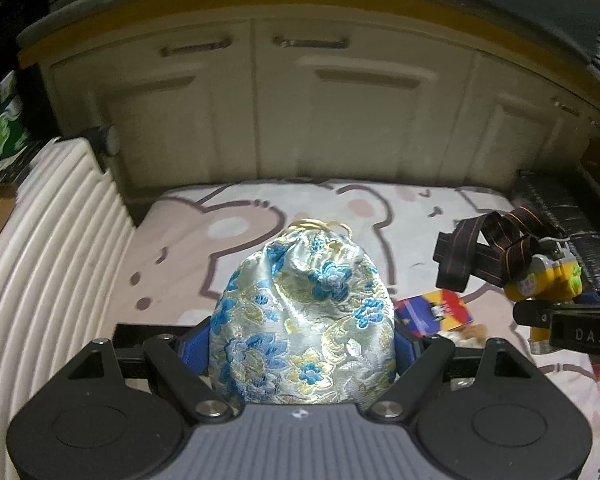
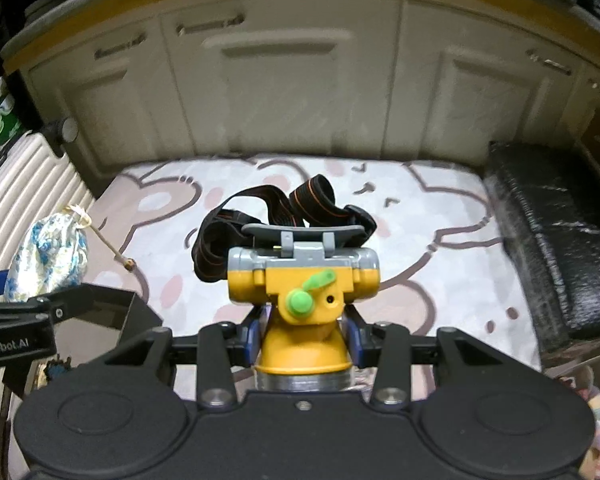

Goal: Organize objects
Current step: 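Carry the floral pouch with the left tool while the right tool carries the headlamp over the black box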

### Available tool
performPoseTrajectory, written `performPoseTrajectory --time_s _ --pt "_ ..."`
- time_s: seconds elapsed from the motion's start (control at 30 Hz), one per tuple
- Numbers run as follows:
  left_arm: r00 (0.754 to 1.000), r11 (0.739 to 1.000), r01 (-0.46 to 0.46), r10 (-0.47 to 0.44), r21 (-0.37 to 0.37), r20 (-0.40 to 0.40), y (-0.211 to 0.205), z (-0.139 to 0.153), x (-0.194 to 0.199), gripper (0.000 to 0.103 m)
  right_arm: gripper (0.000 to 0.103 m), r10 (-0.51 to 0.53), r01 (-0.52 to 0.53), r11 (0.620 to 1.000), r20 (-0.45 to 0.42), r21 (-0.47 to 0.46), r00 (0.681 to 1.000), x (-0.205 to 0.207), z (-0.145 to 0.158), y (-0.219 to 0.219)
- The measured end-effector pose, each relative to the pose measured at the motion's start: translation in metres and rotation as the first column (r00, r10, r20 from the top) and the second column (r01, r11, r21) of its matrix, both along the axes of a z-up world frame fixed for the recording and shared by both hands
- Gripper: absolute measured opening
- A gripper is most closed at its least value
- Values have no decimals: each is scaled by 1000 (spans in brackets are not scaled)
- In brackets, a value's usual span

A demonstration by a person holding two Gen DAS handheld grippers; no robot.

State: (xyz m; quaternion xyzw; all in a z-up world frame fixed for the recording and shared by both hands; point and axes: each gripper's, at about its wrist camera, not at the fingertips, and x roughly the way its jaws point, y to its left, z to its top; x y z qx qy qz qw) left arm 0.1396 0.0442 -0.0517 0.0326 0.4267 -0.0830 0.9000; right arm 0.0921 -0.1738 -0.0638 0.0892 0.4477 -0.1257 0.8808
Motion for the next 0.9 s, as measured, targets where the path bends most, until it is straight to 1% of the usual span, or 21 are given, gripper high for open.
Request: performPoseTrajectory --time_s 0.27,0.37,0.5,0.63,0.77,0.83,0.9 --pt "998 999 -53 54 10 -41 35 -8 4 84 42 66 -66 998 -11 8 998 16 -3 31" --pt "996 997 -72 72 -9 -53 49 -7 4 84 42 97 -97 995 -11 13 995 19 -3 43" --pt "993 993 -112 111 -33 -38 68 -6 4 84 42 126 -126 992 1 24 992 23 -1 55" --pt "991 991 -132 131 -32 -27 79 -9 4 84 42 145 -146 988 13 46 989 26 2 64" --pt "991 992 -124 123 -12 -45 86 -22 10 84 42 175 -176 982 19 65 984 29 3 75" --pt "994 995 -96 96 18 -42 86 -32 12 85 42 191 -192 979 20 69 981 30 3 80" --pt "996 996 -60 65 66 -66 84 -44 16 85 42 203 -204 976 21 74 979 31 3 85"
